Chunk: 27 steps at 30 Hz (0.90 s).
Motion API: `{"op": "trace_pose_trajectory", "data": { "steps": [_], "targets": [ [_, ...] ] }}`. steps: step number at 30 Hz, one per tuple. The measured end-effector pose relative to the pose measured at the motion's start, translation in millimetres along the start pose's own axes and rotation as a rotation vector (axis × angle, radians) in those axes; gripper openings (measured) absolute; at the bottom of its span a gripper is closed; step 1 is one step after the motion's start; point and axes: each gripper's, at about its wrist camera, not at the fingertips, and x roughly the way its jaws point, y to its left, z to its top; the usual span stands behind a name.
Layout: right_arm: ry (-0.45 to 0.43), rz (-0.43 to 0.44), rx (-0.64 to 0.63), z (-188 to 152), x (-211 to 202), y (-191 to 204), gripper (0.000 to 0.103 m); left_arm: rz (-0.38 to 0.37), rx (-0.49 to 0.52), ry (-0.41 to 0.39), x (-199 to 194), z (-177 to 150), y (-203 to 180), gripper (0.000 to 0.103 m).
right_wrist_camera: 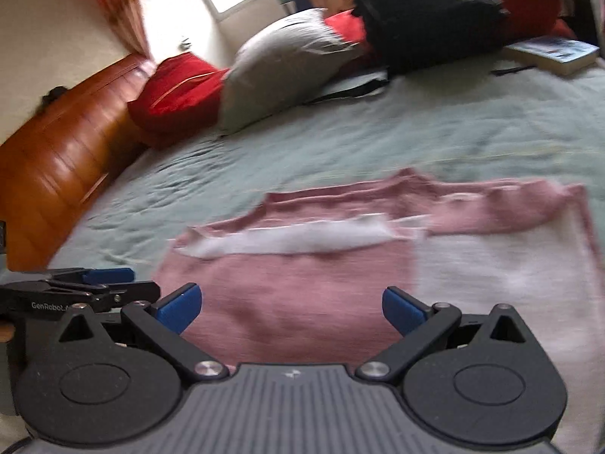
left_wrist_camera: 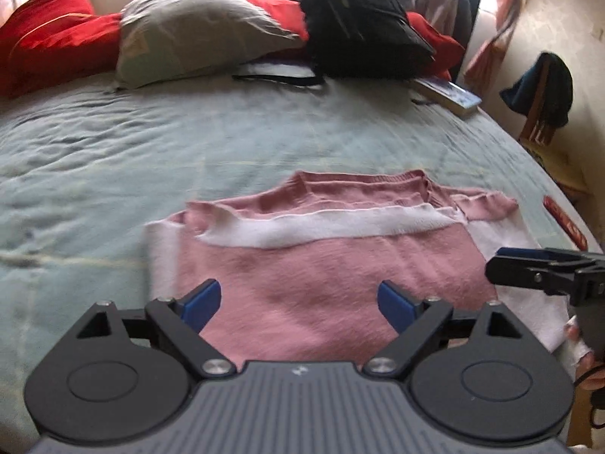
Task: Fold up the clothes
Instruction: 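Move both grippers above the folded pink-and-white sweater, then roll the left gripper and close it on the sweater's white folded side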
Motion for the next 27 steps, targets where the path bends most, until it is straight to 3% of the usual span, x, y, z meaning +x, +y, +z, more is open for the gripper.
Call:
{"op": "trace_pose_trajectory", "data": {
  "steps": [4, 11, 16, 22, 27],
  "targets": [
    [0.006, 0.014, -0.024, -1.9, 16.4, 26.3, 0.103, 0.028, -0.037, -0.013, -13.3, -6.5, 23.5, 0.090],
    [0.058, -0.005, -0.021, -15.0, 48.2, 45.3, 0.103, 0.013, -0.090, -0.013, -15.8, -14.4, 49.9, 0.090],
    [0.061, -0.043, -0.030, -25.1, 64.0, 50.3, 0.103, -0.015, -0.099, 0.000, -5.3, -16.2, 56.7, 0.090],
    [0.030, -0.042, -0.022, -13.5, 67.5, 56.0, 0.103, -0.042, -0.123, 0.010, 6.9, -12.3, 68.6, 0.090],
    [0.037, -0.056, 0.011, -3.9, 93.2, 44.4, 0.103, -0.060, -0.151, 0.048, 20.4, -7.4, 81.6, 0.090]
  ]
}}
